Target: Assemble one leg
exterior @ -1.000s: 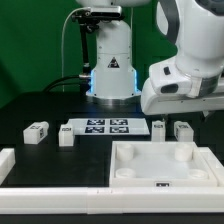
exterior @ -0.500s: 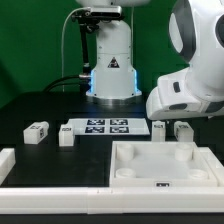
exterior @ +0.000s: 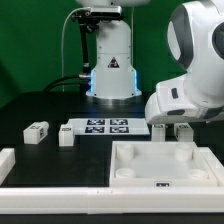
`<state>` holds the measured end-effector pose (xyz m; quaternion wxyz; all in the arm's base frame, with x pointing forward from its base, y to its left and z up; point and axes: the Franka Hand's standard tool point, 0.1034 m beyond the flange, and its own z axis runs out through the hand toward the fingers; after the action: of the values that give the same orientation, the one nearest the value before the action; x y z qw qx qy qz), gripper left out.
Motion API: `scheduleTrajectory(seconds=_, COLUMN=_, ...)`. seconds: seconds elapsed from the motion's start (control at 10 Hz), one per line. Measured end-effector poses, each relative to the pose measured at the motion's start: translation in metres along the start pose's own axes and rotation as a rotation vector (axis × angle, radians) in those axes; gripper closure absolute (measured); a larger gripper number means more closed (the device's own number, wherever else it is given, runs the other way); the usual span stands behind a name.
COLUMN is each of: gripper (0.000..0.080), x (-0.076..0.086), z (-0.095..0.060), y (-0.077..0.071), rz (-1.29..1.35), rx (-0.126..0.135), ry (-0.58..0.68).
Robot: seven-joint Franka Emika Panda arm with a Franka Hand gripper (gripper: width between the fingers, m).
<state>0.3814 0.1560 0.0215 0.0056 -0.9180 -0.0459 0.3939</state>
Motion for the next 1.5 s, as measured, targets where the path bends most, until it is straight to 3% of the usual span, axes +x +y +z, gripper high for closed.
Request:
scheduleTrajectory(seconds=0.3, gripper=0.015, x=0.004, z=0.01, y=0.006, rz=0.002, rx=0.006, ry=0.008)
scheduleTrajectory(seconds=0.7, gripper=0.015, x=0.005, z=0.014, y=0.006, rz=0.003, rx=0.007, ry=0.011)
scheduleTrajectory(seconds=0.8, gripper=0.0265, x=0.005, z=0.013, y=0.006, rz=0.003, rx=0.007, ry=0.011)
scheduleTrajectory(seconds=0.9, gripper=0.0265, x=0.005, z=0.013, y=0.006, rz=0.001, rx=0.007, ry=0.012)
scheduleTrajectory(seconds=1.0, gripper=0.0448, x=0.005, z=0.013, y=0.007, rz=-0.004, rx=0.008, ry=0.012)
scheduleTrajectory(seconds=1.1, gripper=0.0514, x=0.005, z=0.013, y=0.006, rz=-0.004, rx=0.008, ry=0.012)
scheduleTrajectory(seconds=1.5, gripper=0.0514, x=0.005, z=0.013, y=0.006, rz=-0.004, rx=0.008, ry=0.012)
